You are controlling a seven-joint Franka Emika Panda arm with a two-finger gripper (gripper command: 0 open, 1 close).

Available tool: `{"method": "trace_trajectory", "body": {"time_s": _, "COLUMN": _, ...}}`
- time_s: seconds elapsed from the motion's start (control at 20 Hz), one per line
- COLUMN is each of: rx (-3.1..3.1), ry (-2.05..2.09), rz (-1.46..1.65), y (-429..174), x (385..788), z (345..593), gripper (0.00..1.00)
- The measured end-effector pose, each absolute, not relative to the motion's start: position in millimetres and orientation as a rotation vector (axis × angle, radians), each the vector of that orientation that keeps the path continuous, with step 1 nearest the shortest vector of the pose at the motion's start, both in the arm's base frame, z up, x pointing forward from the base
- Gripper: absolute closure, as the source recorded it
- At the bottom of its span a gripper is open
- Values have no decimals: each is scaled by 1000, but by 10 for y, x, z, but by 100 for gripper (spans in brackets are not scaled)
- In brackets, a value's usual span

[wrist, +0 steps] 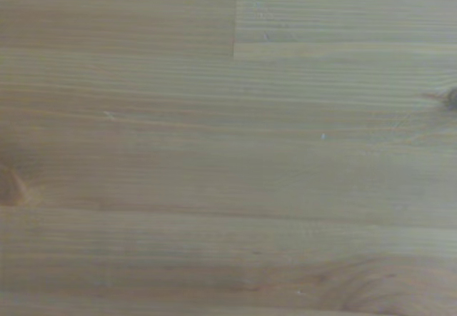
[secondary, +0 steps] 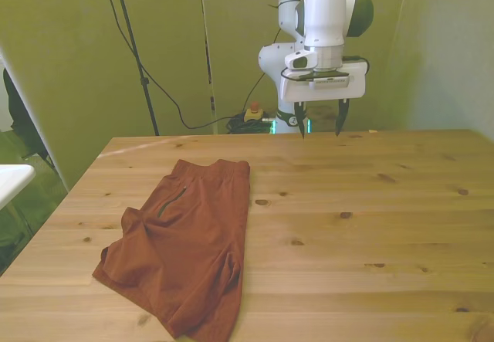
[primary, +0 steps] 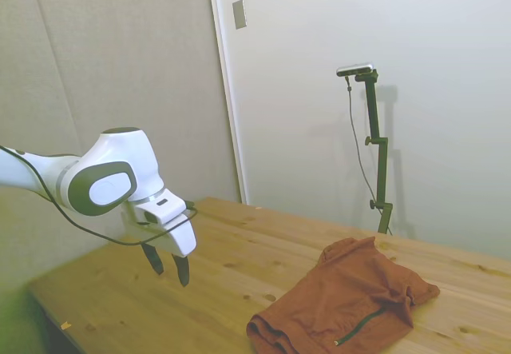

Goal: Unfold the shorts

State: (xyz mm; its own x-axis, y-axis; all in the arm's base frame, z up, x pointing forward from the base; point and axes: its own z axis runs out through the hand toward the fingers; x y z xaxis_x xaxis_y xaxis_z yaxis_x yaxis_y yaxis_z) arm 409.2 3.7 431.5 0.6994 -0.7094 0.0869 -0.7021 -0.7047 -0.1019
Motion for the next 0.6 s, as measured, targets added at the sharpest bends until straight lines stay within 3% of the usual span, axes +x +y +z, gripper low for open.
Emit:
{"method": "trace_trajectory", "body": {"time_s": 0.15, "rx": -2830, "ry": 1192, "rz": -192, "y": -3, "x": 4112, "z": 4332, "gripper": 0}}
{"method": "trace_trajectory", "body": {"time_s": 0.3, "rx": -2784, "ry": 1247, "rz": -259, "y": -224, "x": 4269, "z": 4560, "gripper": 0}}
{"method": "trace_trajectory", "body": {"time_s": 0.6, "rx": -2665, "ry": 1422, "rz": -377, "y": -997, "x": 4848, "z": 4872, "gripper": 0}}
